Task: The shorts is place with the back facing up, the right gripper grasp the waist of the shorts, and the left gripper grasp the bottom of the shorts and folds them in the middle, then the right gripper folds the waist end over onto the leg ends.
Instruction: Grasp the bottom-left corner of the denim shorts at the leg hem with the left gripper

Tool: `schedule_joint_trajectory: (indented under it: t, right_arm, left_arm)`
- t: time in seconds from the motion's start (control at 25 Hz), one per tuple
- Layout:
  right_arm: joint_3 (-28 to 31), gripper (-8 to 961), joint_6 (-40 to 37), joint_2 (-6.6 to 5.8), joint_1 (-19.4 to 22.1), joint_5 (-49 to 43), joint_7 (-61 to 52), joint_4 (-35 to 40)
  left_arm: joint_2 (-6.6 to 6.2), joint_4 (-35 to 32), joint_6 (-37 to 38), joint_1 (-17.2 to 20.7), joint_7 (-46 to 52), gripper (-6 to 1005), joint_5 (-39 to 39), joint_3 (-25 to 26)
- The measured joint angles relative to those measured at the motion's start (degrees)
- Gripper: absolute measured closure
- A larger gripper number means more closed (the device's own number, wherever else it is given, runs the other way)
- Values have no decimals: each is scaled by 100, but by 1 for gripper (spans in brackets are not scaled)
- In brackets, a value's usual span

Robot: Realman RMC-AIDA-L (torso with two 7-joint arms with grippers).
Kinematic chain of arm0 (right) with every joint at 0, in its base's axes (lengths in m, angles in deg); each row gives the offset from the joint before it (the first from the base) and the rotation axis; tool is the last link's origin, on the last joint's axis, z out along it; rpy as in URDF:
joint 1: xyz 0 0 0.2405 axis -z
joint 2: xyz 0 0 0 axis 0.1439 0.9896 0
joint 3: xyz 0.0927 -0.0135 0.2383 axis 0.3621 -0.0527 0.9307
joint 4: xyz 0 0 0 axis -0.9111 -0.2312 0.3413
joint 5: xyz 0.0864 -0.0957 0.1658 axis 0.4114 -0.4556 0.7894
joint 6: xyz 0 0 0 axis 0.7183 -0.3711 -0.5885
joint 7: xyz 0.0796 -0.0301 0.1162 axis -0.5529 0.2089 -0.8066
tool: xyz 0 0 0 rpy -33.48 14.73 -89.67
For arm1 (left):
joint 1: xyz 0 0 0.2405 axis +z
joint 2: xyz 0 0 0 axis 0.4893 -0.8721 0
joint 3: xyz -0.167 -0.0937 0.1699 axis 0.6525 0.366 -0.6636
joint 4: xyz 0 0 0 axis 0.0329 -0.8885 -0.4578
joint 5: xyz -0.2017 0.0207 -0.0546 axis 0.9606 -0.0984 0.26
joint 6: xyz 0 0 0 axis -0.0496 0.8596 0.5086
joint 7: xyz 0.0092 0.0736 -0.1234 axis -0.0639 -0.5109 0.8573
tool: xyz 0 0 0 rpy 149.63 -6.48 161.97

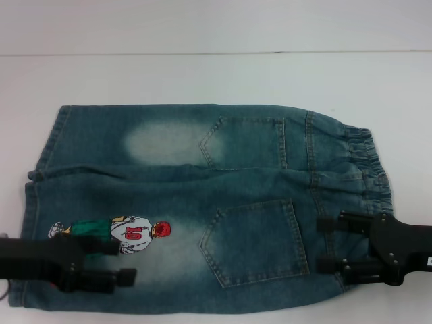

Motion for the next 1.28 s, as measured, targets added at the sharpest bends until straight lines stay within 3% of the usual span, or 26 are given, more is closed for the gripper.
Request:
schedule_joint_trajectory:
  t: [0.24, 0.64, 1.28]
  right_arm:
    - [0, 26, 0, 20, 0, 0, 0, 0]
    - [0, 26, -1, 33, -2, 0, 0, 0]
    - [18, 26, 46, 84, -59, 0, -8, 0]
  left_arm:
    - [-157, -346, -82, -59, 322, 96, -282, 132]
    - [-313, -790, -43, -206, 756, 95, -1230, 241]
    - [-394, -873, -401, -399, 971, 95, -1835, 295]
